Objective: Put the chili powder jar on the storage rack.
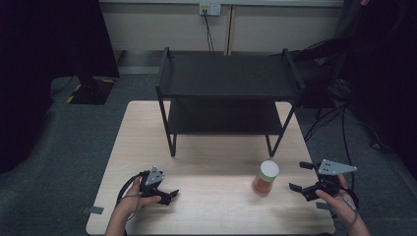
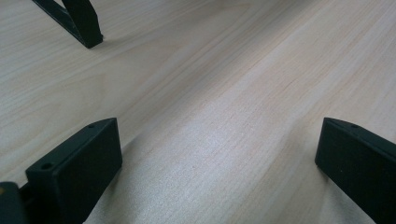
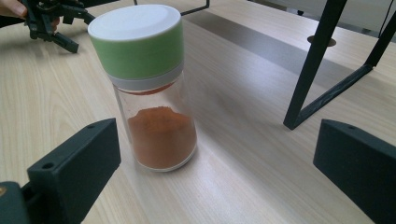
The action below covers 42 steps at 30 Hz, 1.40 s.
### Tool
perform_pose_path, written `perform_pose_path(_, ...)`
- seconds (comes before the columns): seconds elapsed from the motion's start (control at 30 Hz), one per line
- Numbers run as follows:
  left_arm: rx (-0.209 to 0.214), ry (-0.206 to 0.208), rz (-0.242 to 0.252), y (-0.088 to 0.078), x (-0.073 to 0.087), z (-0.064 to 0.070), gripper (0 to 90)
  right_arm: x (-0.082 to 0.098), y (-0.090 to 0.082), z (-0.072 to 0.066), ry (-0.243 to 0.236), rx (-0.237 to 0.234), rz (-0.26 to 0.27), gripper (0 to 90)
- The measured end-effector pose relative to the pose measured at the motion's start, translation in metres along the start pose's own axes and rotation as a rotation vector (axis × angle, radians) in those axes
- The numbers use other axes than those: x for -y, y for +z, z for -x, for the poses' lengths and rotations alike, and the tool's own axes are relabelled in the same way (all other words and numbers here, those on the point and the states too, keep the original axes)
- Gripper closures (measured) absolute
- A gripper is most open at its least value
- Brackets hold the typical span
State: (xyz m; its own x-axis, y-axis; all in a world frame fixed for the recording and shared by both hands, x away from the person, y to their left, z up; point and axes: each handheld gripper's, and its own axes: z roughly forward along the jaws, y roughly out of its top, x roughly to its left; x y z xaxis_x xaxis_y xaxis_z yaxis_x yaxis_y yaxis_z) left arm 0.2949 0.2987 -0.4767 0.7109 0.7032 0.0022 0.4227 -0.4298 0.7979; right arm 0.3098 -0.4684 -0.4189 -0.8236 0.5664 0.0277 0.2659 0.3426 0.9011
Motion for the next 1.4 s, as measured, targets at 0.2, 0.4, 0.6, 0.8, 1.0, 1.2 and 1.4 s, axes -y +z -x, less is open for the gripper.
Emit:
perform_pose_path(0.2,0.0,0.0,0.0,0.0,0.0,0.0,0.0,0.0,0.002,-0.001,0.004,-0.001,-0.001,0.0)
perform_pose_path(0.4,0.0,0.001,0.002,0.0,0.001,0.0,0.0,-0.006,0.006,-0.003,-0.013,-0.009,-0.034,0.0)
perform_pose_path(0.6,0.0,0.0,0.003,0.0,0.001,0.0,0.0,-0.009,0.014,-0.004,-0.017,-0.029,-0.046,0.0)
perform_pose_path(0.8,0.0,0.001,0.002,0.0,0.001,0.0,0.0,-0.015,0.023,-0.004,-0.02,-0.051,-0.039,0.0)
perform_pose_path(1.0,0.0,0.001,0.001,0.0,0.0,0.0,0.0,-0.025,0.033,-0.004,-0.05,-0.068,-0.047,0.3)
perform_pose_path(1.2,0.0,0.0,0.002,0.0,0.001,0.0,0.0,-0.033,0.044,-0.006,-0.065,-0.086,-0.053,1.1)
perform_pose_path(1.4,0.0,0.0,0.002,0.0,0.001,0.0,0.0,-0.04,0.055,-0.008,-0.091,-0.099,-0.057,6.4)
